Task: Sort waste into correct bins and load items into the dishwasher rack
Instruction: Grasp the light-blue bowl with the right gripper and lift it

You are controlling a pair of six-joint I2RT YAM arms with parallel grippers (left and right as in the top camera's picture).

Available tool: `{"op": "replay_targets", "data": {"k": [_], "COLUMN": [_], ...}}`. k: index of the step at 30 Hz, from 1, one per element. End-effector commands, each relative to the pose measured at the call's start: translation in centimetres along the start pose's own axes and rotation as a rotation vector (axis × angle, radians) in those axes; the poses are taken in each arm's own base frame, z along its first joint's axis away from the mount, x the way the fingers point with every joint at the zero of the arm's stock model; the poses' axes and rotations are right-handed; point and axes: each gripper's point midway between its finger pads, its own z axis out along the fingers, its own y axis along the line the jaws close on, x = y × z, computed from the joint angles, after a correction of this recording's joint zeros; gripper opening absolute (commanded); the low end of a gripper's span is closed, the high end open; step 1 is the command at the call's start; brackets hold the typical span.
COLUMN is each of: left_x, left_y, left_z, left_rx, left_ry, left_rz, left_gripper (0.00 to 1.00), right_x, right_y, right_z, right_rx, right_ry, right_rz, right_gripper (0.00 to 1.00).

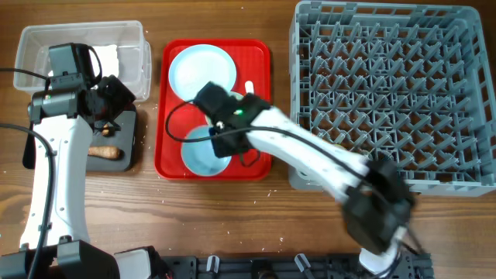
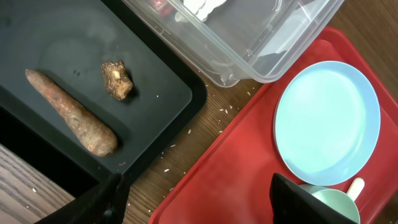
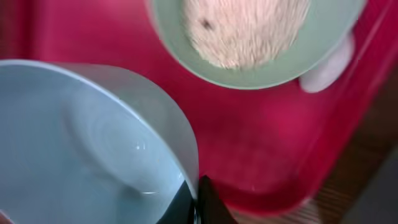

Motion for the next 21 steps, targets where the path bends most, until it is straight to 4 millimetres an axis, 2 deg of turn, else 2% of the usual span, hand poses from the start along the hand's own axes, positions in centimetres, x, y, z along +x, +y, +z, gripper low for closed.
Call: {"op": "replay_targets", "data": {"k": [1,3,5,6,7,9,10,12,15,18,21], "left_x": [-0.5,-0.5,-0.5,-0.5,-0.5,-0.5,-0.5,-0.5,-0.4,-0.3,-0.3], "left_y": [0.2,0.2,0.2,0.2,0.2,0.2,0.2,0.2,0.0,-0.2,-0.1], "left_z": [-0.2,-0.2,-0.2,-0.2,-0.2,-0.2,-0.2,-0.2,-0.2,-0.2,-0.2], "left_rx": [-0.01,-0.009,-0.009,-0.009,-0.009,-0.009,-0.009,-0.009,0.005,0.013,0.012], "left_ry": [-0.02,-0.02,-0.02,-0.02,-0.02,-0.02,-0.02,-0.02,-0.011,-0.006,-0.006], "left_rz": [-0.015,-0.015,-0.015,-0.015,-0.015,-0.015,-0.015,-0.015,-0.016,-0.015,-0.015], "left_gripper": [0.73,0.72,0.72,0.72,0.72,0.72,0.72,0.72,0.73,0.73,0.73], "right_x": [-3.5,-5.2,-5.7,-5.8,-6.2,-7.0,-8.0,-11.1,-14.5,-16.6,-17.2], "right_y": [-2.0,-9.8,-18.7,-21.2,-25.6,-29.6,-31.9,-34.5,-36.7,-37.6,-38.5], "right_z": [-11.2,-17.0,-20.8,-21.5,-22.2,-22.1,-21.2,-18.4,-15.9,-13.1,-9.8], "right_rx": [-0.012,0.241,0.554,0.632,0.749,0.845,0.906,0.991,1.223,1.329,1.35], "right_ry": [-0.311,-0.527,-0.651,-0.668,-0.686,-0.703,-0.692,-0.679,-0.63,-0.561,-0.519], "right_rz": [0.007,0.198,0.386,0.436,0.527,0.613,0.621,0.551,0.373,0.243,0.195], "right_gripper": [0.04,0.04,0.04,0.04,0.04,0.04,0.04,0.04,0.04,0.04,0.04]}}
